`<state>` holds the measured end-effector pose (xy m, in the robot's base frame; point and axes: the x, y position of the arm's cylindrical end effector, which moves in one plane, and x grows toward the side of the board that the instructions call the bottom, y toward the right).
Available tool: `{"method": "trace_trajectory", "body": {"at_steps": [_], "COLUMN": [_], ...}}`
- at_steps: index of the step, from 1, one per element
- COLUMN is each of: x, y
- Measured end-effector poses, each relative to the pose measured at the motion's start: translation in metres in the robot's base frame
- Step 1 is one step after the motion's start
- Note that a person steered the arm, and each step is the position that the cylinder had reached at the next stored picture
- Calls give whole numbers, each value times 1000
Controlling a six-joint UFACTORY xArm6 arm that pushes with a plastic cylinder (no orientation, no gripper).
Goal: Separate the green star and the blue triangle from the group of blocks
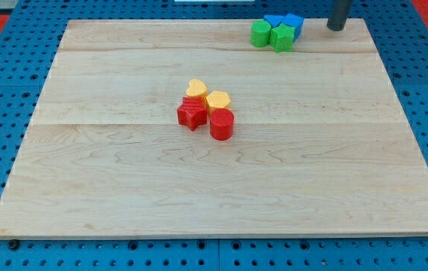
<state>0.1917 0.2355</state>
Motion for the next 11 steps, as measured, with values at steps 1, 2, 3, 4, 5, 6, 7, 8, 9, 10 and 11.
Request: {"method": "trace_trajectory", "body": {"at_steps": [1,2,3,4,5,6,7,8,9,10,11], "x": [1,31,58,79,87,87,118,110,81,83,95], "y": [-26,-88,-123,-62,-124,-255,-250,-276,-373,-364,-384]}}
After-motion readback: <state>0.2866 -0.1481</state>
